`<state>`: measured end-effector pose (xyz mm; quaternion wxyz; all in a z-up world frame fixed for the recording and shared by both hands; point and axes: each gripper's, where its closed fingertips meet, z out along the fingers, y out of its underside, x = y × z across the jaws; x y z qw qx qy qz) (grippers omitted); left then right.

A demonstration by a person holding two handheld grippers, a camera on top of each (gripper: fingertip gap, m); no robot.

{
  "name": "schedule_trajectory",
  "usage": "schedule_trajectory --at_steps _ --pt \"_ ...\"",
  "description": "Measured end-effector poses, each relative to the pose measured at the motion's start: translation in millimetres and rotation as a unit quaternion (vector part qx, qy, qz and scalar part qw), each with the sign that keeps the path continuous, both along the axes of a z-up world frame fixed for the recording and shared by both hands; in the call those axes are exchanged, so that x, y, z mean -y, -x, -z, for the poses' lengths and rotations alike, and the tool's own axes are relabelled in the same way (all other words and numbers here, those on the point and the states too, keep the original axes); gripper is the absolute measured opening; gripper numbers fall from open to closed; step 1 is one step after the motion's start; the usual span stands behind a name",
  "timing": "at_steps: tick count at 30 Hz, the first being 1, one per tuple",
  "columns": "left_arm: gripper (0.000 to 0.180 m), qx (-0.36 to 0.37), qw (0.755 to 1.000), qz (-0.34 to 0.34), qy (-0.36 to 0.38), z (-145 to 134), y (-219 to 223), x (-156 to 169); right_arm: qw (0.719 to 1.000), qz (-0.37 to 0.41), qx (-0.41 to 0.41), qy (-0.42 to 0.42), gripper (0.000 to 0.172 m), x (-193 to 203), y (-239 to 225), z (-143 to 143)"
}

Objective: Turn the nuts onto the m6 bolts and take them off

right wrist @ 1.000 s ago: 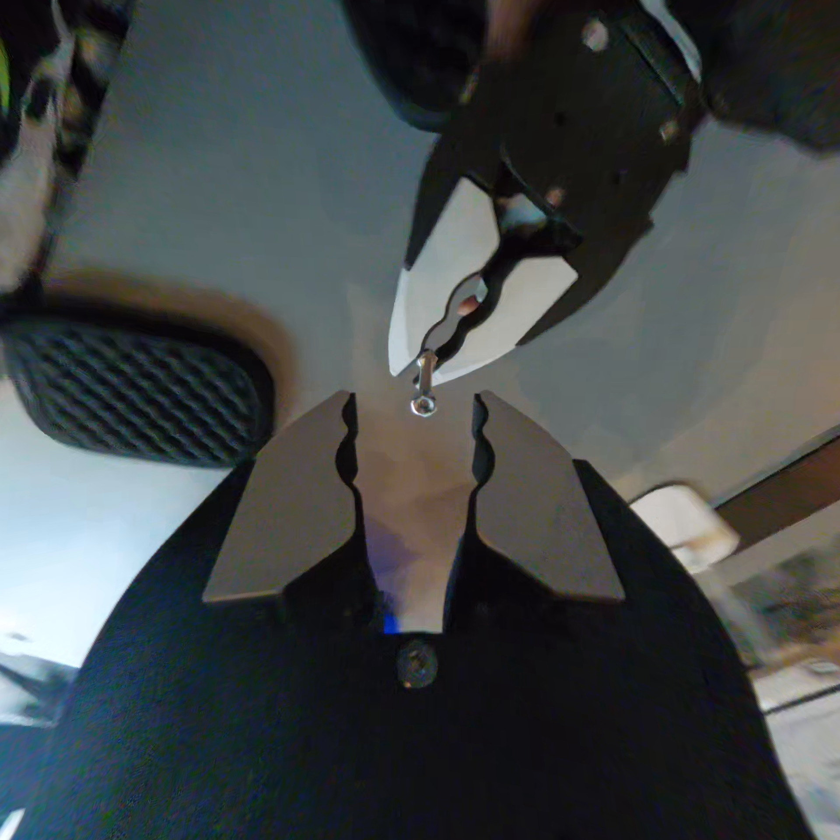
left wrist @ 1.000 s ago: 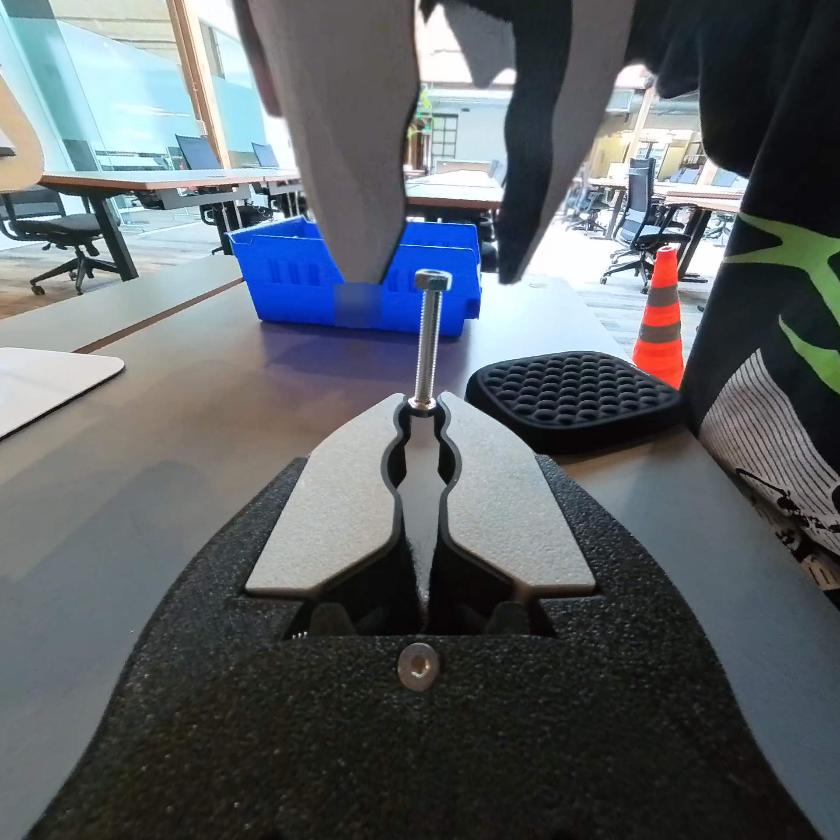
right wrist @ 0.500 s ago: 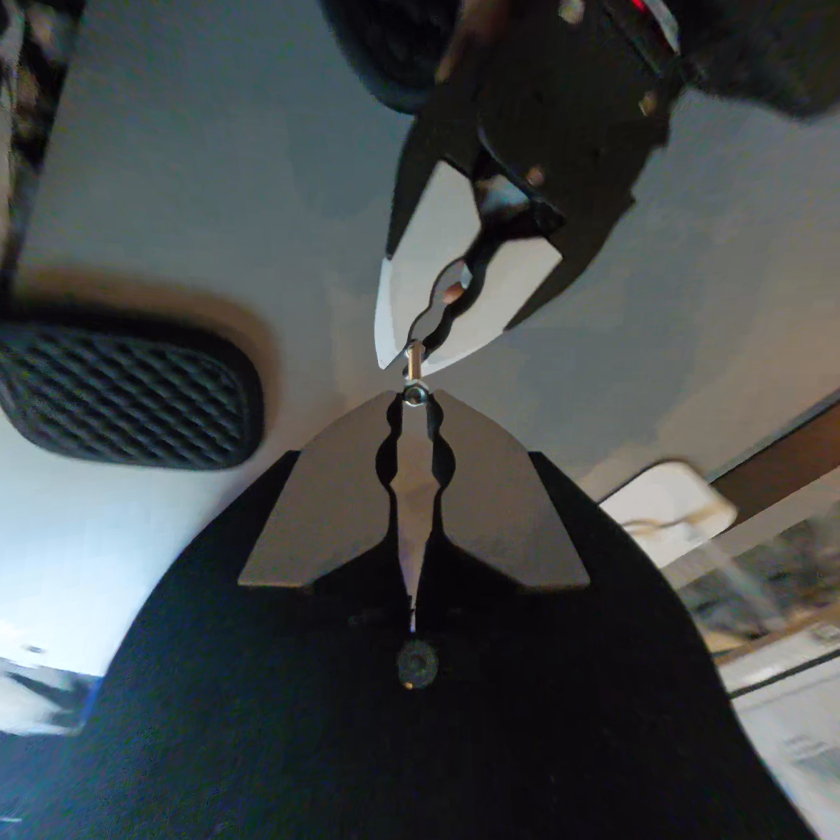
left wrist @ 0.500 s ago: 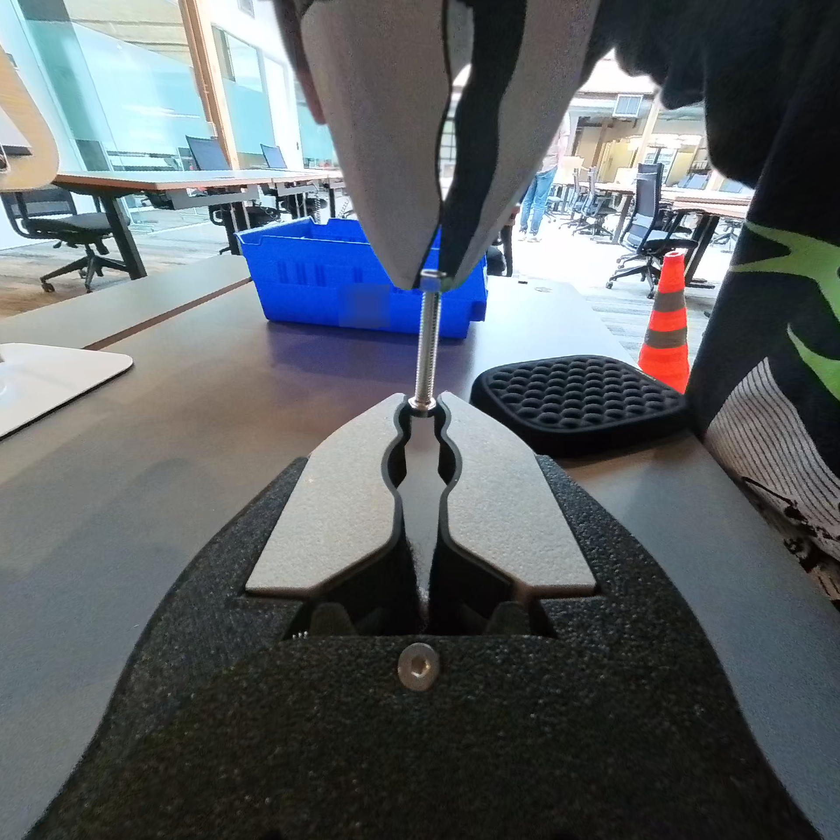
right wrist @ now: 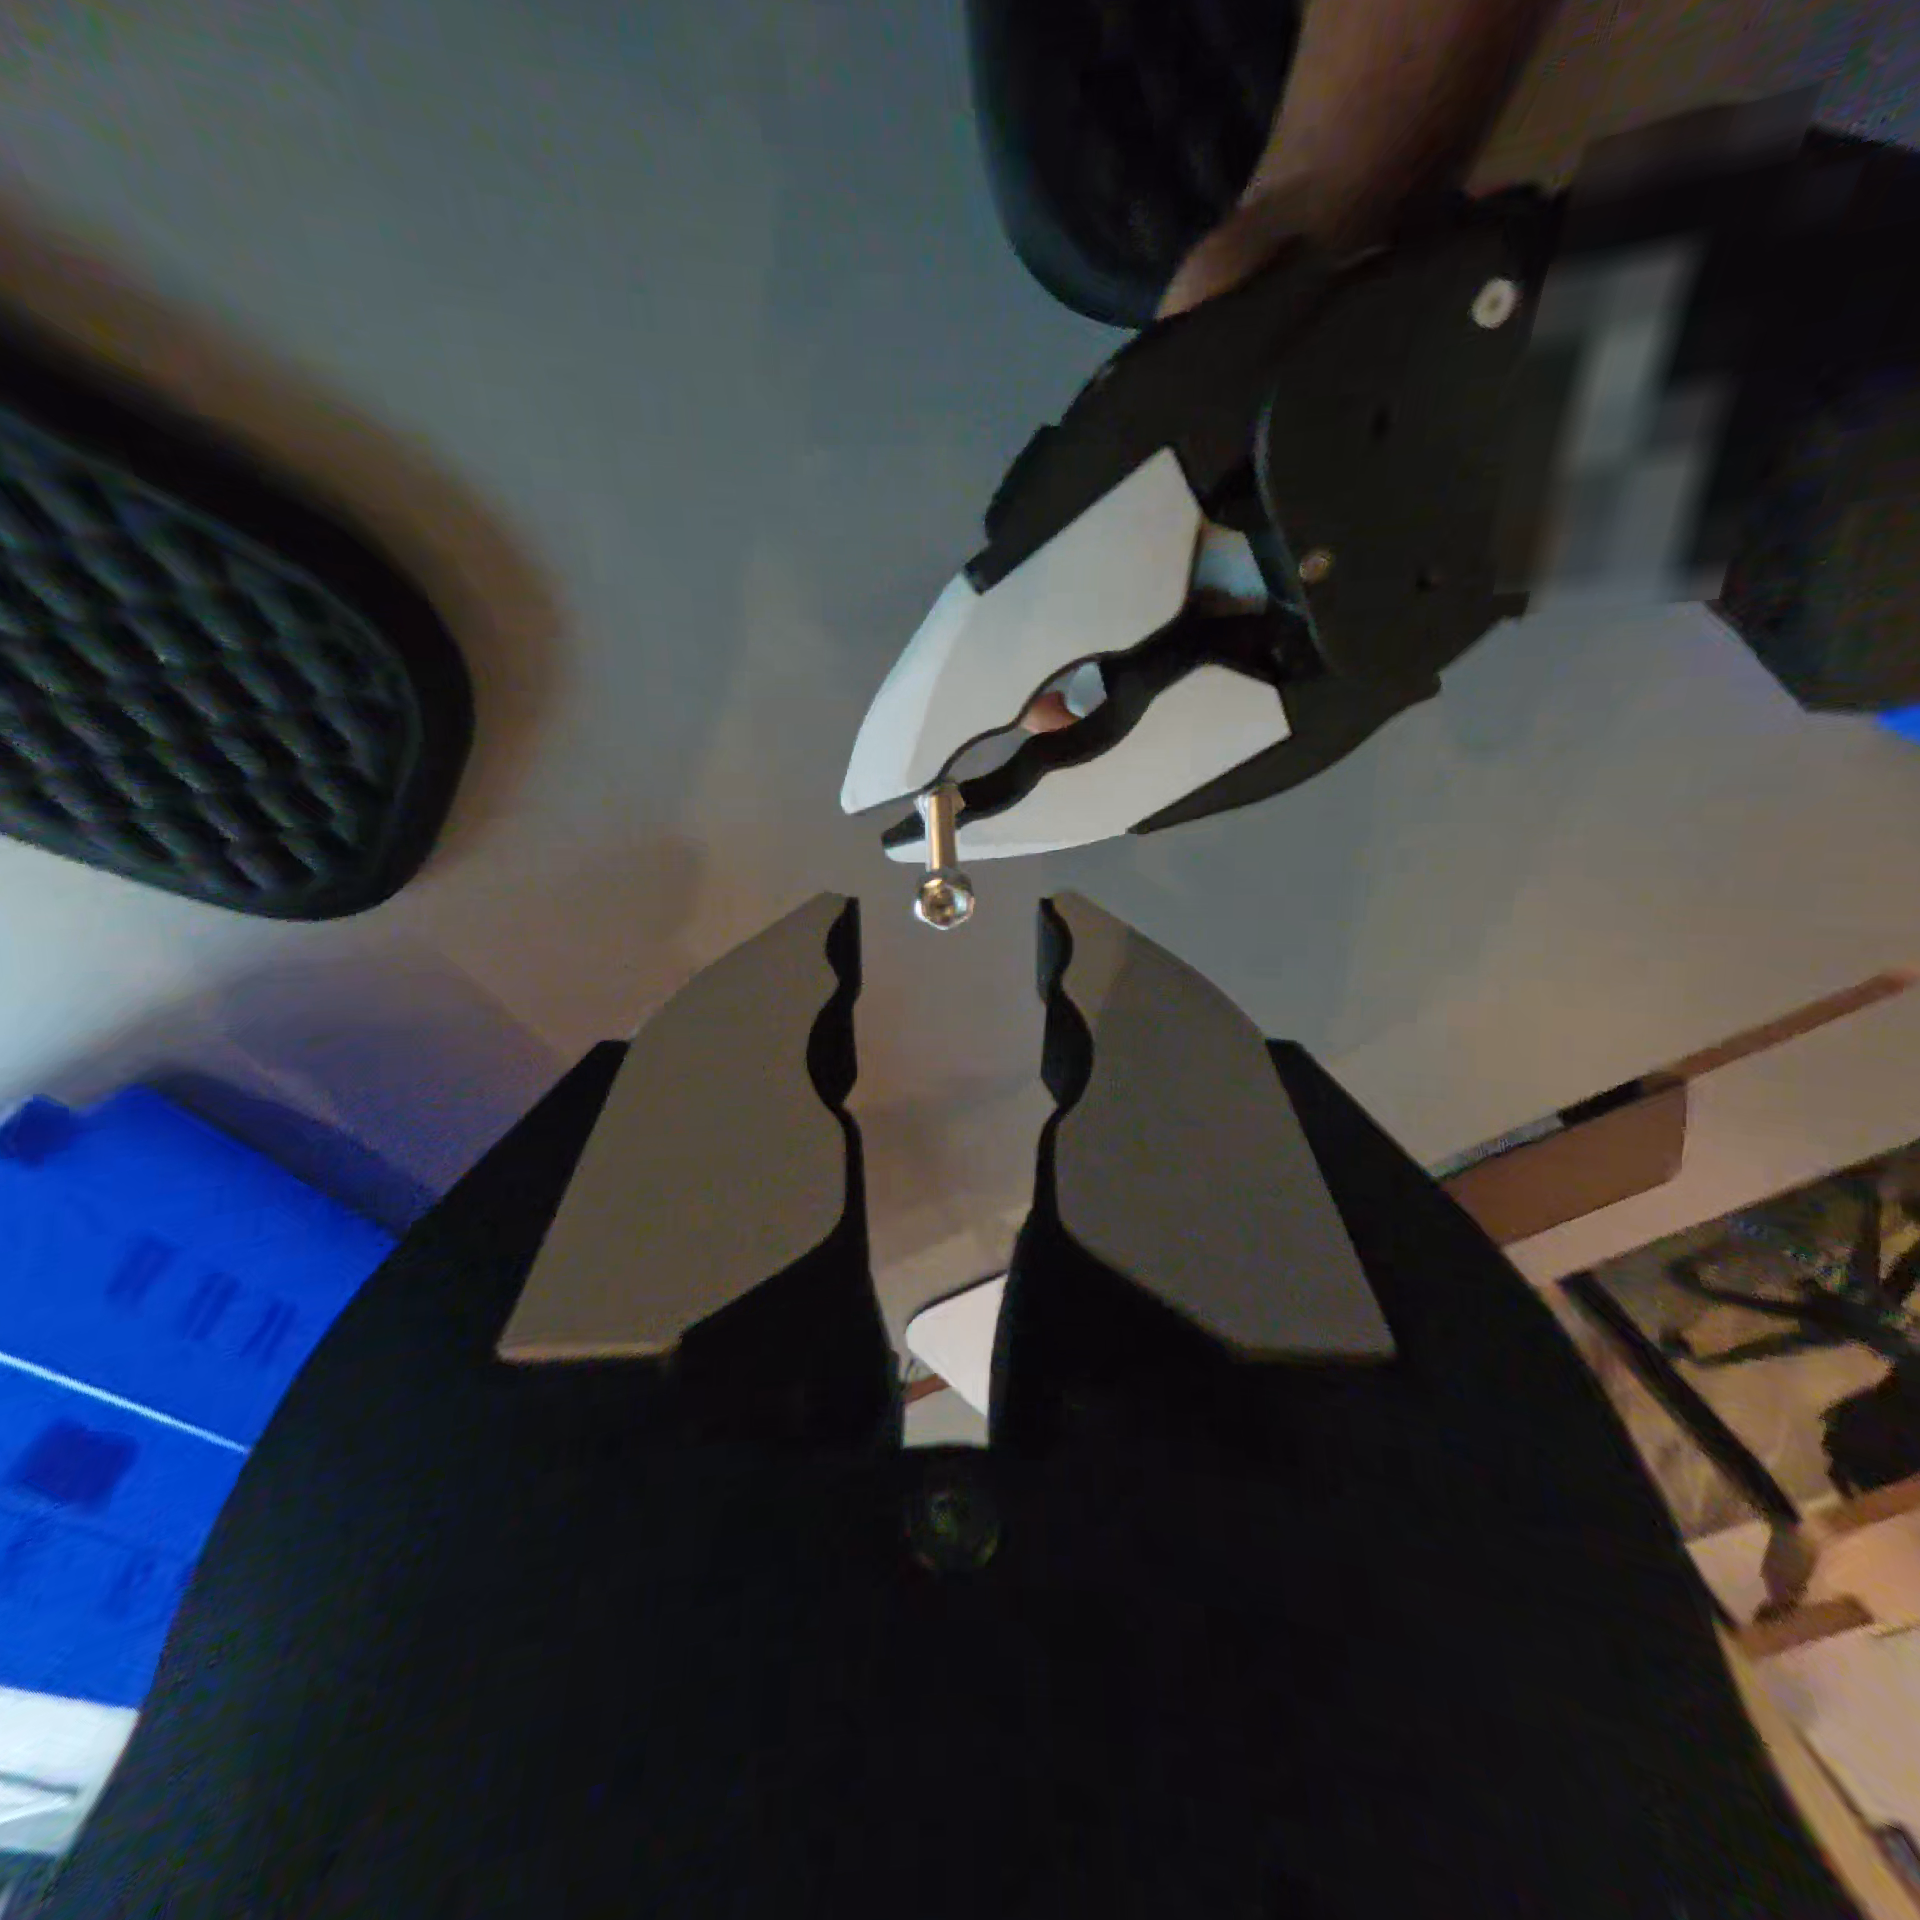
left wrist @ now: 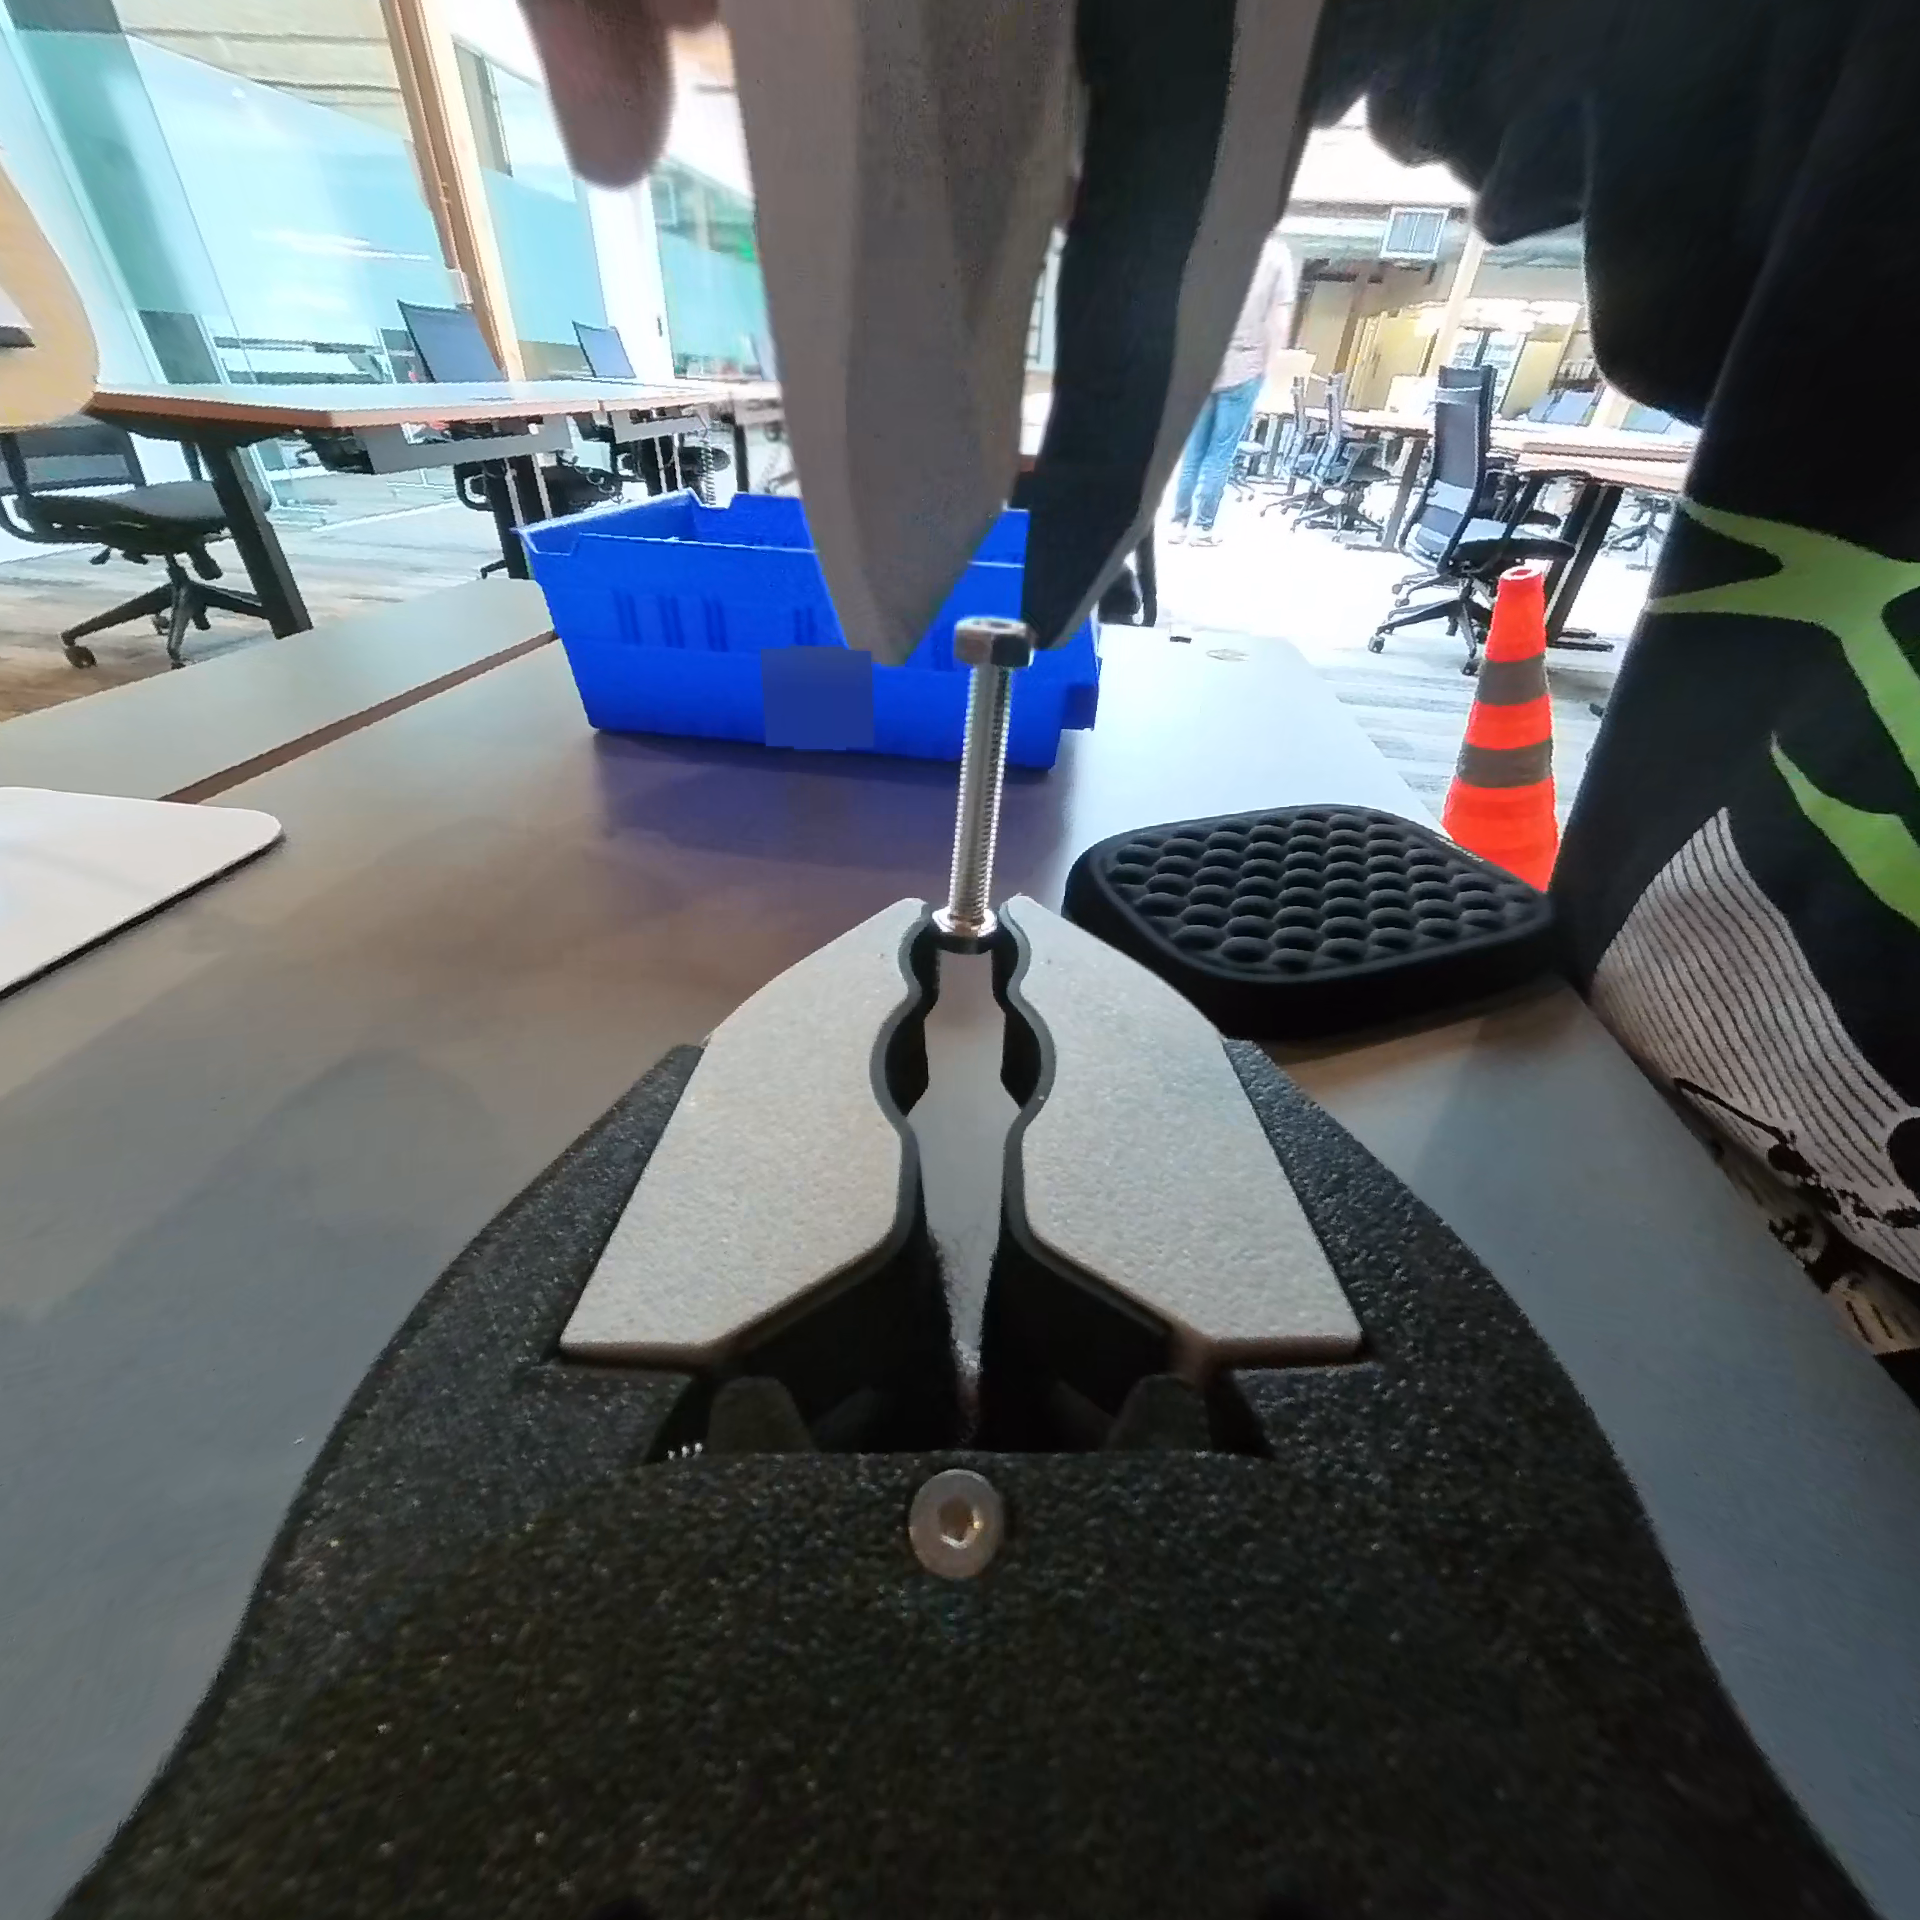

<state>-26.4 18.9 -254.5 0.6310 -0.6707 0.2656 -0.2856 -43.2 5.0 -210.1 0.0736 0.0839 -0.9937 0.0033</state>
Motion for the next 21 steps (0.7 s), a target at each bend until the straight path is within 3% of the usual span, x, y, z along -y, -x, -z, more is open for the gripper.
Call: schedule_trajectory --at_steps 4,7,10,13,14,16,18,21 --pt "0.009 0.002 1.000 0.002 0.000 -0.3 0.0 0.3 1.000 -0.024 0.017 0.004 0.011 1.5 1.4 3.5" --pt "0.009 0.003 1.000 -0.002 0.000 -0.6 0.9 -0.3 1.000 0.015 0.019 0.005 0.010 1.2 1.9 3.3" --pt "0.009 0.002 1.000 -0.014 0.000 -0.4 2.7 -2.1 0.989 0.147 0.026 0.002 0.009 -3.5 1.4 3.7" --pt "0.009 0.003 1.000 -0.023 -0.002 -1.0 4.6 -3.3 0.931 0.363 0.039 0.030 0.010 -2.4 -0.8 3.6" --pt "0.009 -0.001 1.000 -0.020 -0.004 -0.5 3.3 -2.6 0.919 0.391 0.047 0.036 0.010 -2.2 -3.0 4.0" --pt "0.009 -0.008 1.000 -0.018 -0.003 0.5 1.8 -2.5 0.925 0.377 0.041 0.033 0.010 -3.5 -3.9 4.9" --pt "0.009 0.001 1.000 -0.015 -0.002 -0.7 2.8 -2.2 0.946 0.323 0.024 0.029 0.040 -3.0 1.3 3.6" --pt "0.009 0.006 1.000 -0.009 0.000 -1.2 2.7 -1.5 0.989 0.140 0.036 0.040 0.048 6.8 -4.5 0.0"
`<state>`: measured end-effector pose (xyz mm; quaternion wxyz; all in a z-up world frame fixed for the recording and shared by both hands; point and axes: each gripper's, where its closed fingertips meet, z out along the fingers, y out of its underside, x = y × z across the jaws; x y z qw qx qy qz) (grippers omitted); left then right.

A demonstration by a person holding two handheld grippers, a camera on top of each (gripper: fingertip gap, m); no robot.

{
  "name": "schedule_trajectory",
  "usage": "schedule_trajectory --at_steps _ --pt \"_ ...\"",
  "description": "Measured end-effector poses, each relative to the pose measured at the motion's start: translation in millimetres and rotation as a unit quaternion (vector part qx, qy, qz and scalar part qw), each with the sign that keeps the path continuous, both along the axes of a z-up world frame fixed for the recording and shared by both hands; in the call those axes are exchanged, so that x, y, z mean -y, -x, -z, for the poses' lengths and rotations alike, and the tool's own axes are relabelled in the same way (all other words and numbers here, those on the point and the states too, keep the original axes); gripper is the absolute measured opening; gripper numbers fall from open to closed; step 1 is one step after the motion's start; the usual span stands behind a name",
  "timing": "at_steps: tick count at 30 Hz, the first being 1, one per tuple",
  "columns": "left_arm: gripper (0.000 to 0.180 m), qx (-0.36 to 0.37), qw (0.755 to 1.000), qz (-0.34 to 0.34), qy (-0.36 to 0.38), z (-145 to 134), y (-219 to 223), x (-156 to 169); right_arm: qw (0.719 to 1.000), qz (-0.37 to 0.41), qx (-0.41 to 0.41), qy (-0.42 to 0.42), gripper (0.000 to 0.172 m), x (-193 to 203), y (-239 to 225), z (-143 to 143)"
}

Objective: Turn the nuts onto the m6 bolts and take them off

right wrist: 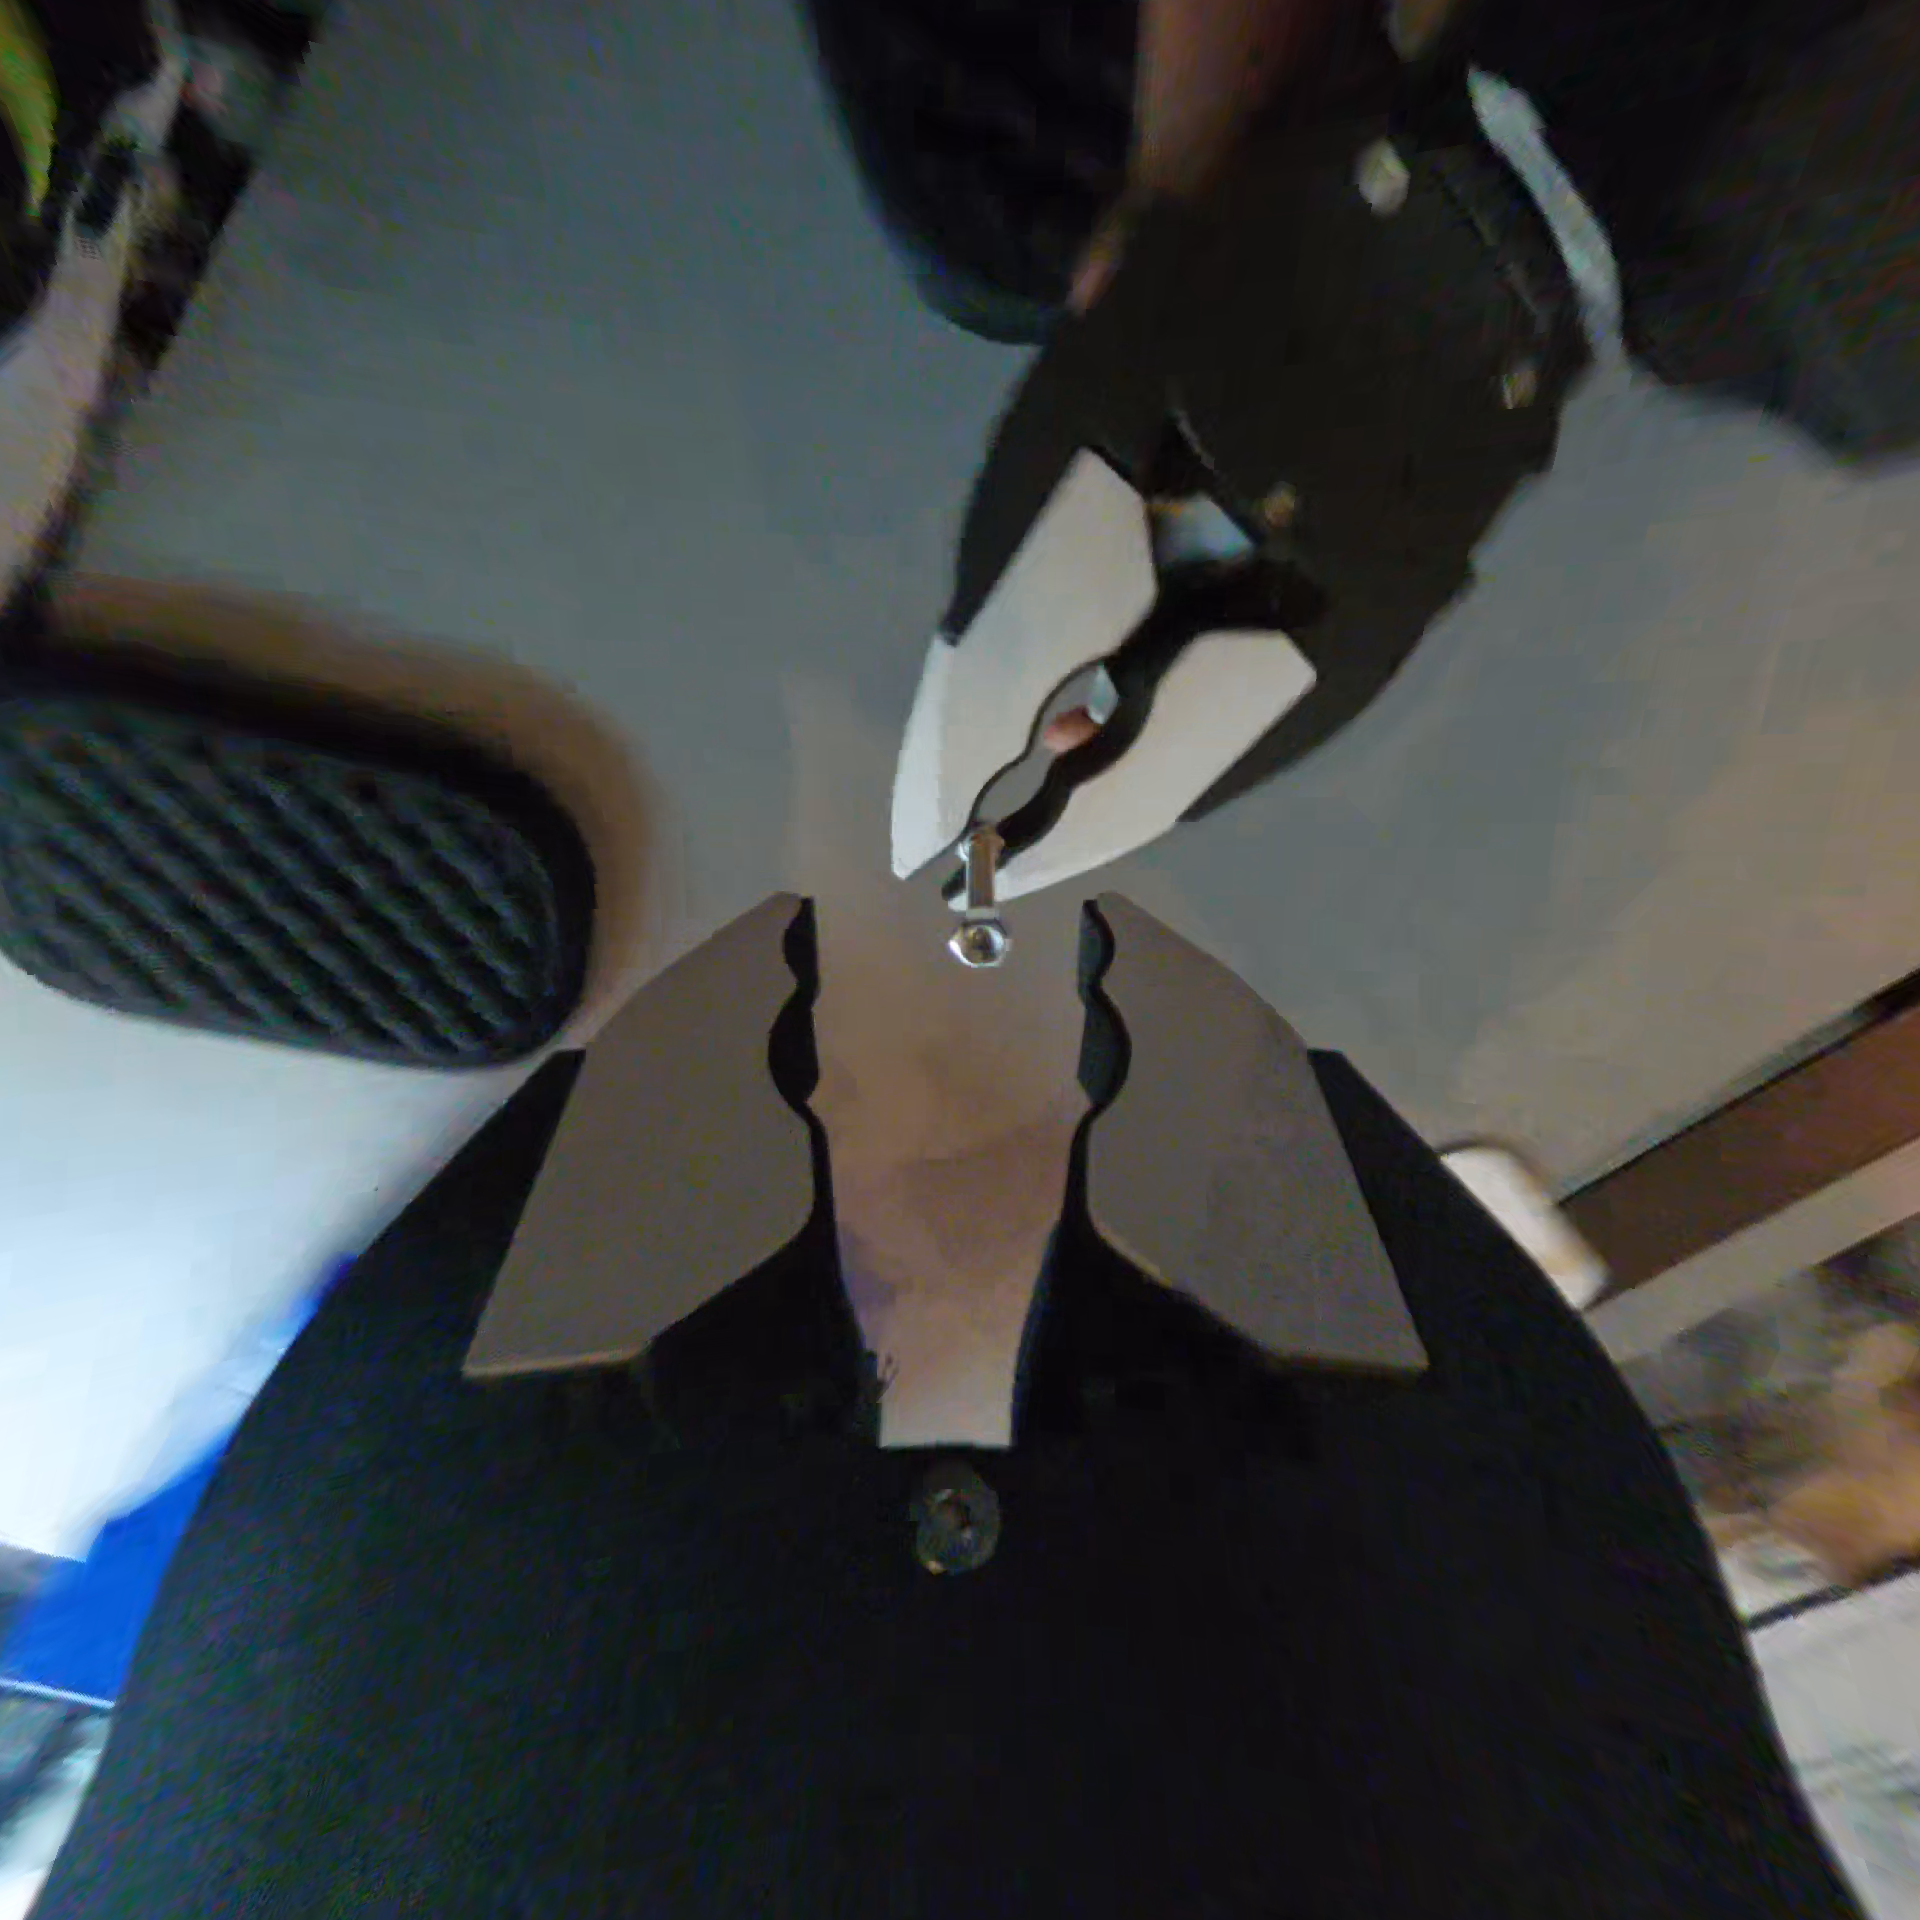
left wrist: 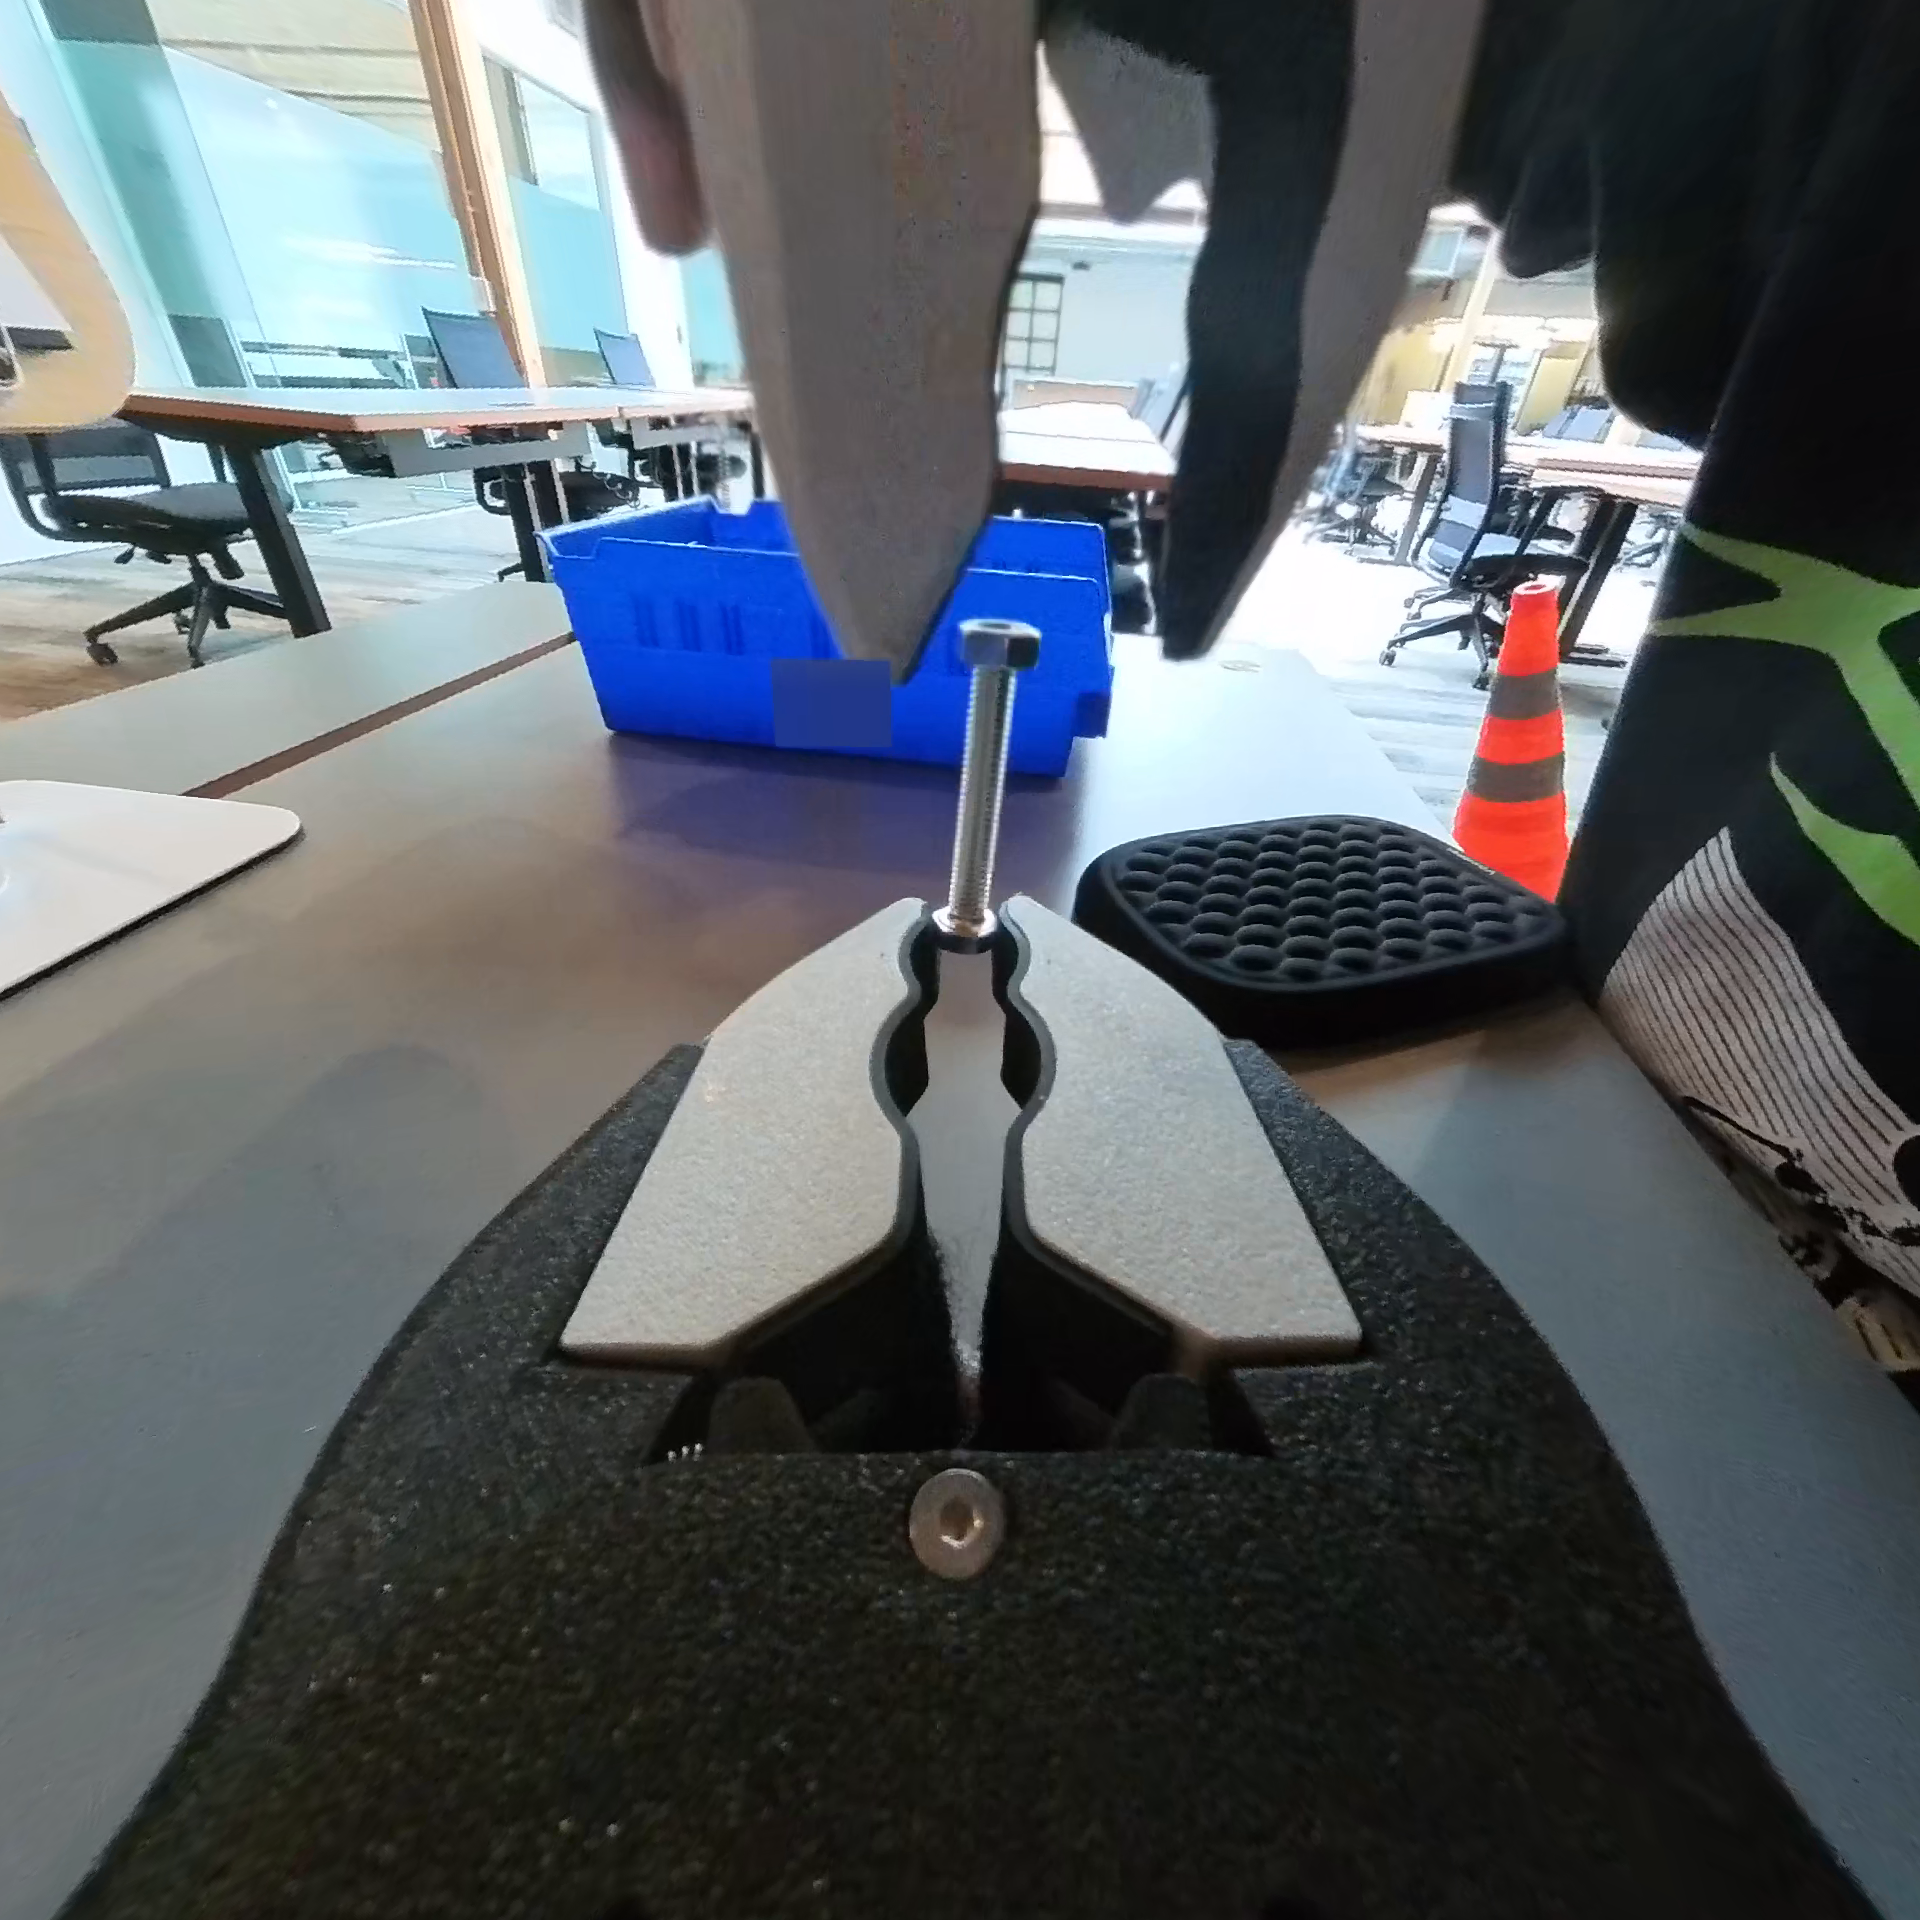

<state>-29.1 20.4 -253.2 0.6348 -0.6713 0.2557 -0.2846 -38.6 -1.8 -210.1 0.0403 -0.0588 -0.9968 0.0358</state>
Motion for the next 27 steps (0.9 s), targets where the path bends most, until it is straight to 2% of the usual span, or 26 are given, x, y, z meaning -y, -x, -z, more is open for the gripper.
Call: schedule_trajectory --at_steps 2,4,8,13,15,19,21,23,25,27 --pt "0.009 -0.003 1.000 0.004 0.000 0.5 -1.2 0.7 0.994 -0.111 -0.015 -0.010 0.040 -1.3 -0.8 -2.0" --pt "0.009 -0.002 1.000 0.006 0.000 0.3 -1.4 1.0 0.987 -0.161 -0.013 -0.002 0.030 -0.2 -0.5 -3.4" --pt "0.009 -0.002 1.000 0.009 0.000 0.1 -1.7 1.4 0.981 -0.194 -0.002 0.003 0.020 -1.7 2.3 -3.3" --pt "0.009 -0.003 1.000 0.010 -0.001 0.3 -2.0 1.6 0.982 -0.187 -0.003 -0.009 0.010 -4.3 4.1 3.1" --pt "0.009 -0.002 1.000 0.007 -0.002 -0.2 -1.6 1.4 0.989 -0.150 -0.006 -0.009 0.009 -4.7 3.9 2.5" --pt "0.009 -0.001 1.000 0.001 -0.002 -0.3 -0.5 0.5 1.000 -0.011 -0.010 -0.017 0.009 -6.5 4.2 2.7" --pt "0.009 -0.003 1.000 -0.003 -0.002 -0.1 -0.1 -0.1 0.994 0.111 -0.008 -0.013 0.009 -6.2 4.9 3.0" --pt "0.009 -0.006 1.000 -0.002 -0.003 0.5 -0.8 0.1 0.973 0.229 0.008 0.001 0.010 -5.8 1.7 3.9" --pt "0.009 -0.015 1.000 0.001 -0.005 1.6 -3.1 1.1 0.967 0.255 0.013 0.015 0.010 -4.0 -0.2 4.7" --pt "0.009 -0.012 1.000 0.001 -0.003 1.5 -2.5 0.7 0.970 0.243 0.001 0.008 0.010 -6.5 2.3 4.3"
